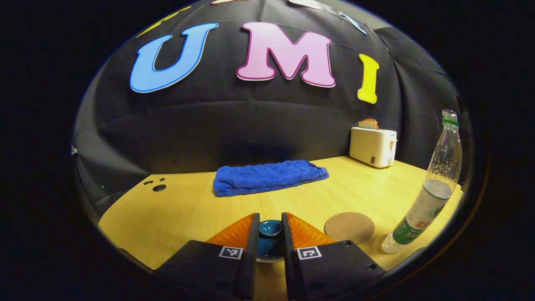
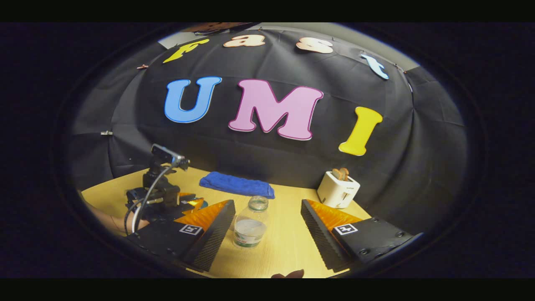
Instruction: Open the teacup lid with one hand, grasp the water bottle and pour water into the teacup with the other hand; after pouring, place the water bottle on the coaster and then close the teacup lid.
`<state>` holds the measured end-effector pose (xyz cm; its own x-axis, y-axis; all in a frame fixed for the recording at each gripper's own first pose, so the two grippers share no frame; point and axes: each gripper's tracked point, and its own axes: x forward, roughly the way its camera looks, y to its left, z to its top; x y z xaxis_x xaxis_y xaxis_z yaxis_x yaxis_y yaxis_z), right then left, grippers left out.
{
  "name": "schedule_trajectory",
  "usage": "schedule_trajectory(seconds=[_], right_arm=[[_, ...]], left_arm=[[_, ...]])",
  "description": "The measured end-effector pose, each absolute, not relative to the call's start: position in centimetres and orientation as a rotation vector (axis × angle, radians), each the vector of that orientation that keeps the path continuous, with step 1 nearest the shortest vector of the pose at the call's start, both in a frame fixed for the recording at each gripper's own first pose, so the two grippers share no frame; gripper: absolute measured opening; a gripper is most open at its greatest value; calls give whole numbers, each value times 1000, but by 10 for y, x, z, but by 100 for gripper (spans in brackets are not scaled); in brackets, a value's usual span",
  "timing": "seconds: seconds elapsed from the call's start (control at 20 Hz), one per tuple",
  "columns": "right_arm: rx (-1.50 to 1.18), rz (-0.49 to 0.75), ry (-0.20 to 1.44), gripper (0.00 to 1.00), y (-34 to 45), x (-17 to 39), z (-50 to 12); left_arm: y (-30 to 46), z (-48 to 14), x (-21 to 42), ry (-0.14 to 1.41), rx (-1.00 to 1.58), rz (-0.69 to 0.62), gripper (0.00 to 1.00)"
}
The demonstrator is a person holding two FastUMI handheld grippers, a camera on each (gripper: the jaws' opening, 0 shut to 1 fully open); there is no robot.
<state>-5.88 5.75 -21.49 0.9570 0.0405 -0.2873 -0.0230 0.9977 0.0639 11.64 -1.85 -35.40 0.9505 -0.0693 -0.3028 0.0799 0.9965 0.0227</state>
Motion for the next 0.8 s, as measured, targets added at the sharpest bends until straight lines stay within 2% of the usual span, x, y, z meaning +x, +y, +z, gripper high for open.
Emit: schedule_trajectory(seconds=[0.45,0.7,0.8], right_arm=[[149,91,389,98,91,-47,-325],[160,55,426,98,95,-14,-360],[117,40,452,79,92,-4,-354]], left_arm=[[-7,-315,89,314,-20,-66,32],[21,-298,78,302,-20,-21,33],[30,-291,76,301,-15,-5,32]])
